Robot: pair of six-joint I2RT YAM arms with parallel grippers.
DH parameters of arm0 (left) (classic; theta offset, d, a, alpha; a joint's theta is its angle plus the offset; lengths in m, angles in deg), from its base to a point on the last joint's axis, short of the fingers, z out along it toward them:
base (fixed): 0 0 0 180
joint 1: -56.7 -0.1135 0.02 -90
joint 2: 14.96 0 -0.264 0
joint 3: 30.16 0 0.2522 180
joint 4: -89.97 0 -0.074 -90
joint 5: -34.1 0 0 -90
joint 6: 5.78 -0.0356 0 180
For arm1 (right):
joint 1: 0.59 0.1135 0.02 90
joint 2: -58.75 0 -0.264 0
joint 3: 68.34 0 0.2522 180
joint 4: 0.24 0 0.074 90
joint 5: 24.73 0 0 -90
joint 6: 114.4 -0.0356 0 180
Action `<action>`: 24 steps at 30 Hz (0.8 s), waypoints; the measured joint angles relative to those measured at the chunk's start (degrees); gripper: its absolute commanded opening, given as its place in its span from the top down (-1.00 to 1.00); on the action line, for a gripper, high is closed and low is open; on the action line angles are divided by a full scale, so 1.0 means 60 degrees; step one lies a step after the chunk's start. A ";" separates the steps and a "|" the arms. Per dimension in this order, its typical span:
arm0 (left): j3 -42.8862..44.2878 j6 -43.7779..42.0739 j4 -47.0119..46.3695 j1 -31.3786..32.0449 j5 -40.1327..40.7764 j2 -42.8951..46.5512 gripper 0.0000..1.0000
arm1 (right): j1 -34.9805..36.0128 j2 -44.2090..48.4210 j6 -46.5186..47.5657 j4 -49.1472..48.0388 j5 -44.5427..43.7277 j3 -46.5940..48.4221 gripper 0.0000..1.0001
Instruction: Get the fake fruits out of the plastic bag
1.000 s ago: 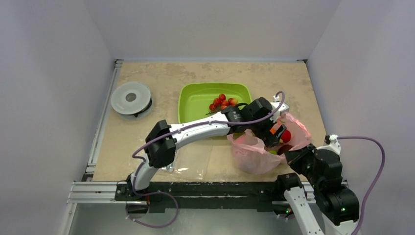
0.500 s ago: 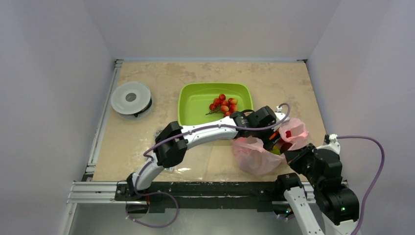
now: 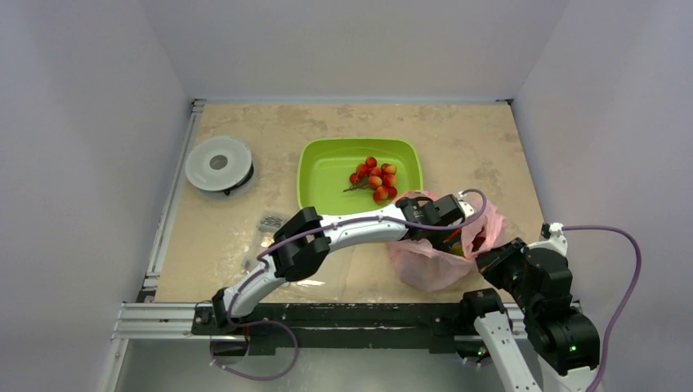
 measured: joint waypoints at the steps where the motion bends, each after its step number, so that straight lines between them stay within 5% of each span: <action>1: 0.0011 0.0015 0.0015 0.0022 0.0080 -0.0004 -0.30 | 0.0000 0.0000 0.0000 -0.0004 0.0000 0.0000 1.00; 5: 0.0011 0.0073 -0.0007 0.0120 0.0160 -0.0011 -0.03 | 0.0000 0.0000 0.0000 -0.0015 0.0000 0.0000 1.00; 10: 0.0506 0.0153 0.0193 0.0171 -0.0127 -0.0291 0.69 | 0.0000 0.0000 0.0000 -0.0080 -0.0004 -0.0004 1.00; 15: 0.0634 0.0127 0.0255 0.0138 -0.0368 -0.0277 0.99 | 0.0000 0.0000 0.0000 -0.0095 -0.0004 -0.0004 1.00; 24: 0.0495 0.0404 0.0284 -0.0277 -0.1406 0.0812 1.00 | 0.0000 -0.0484 0.0466 -0.0208 -0.0120 0.0237 1.00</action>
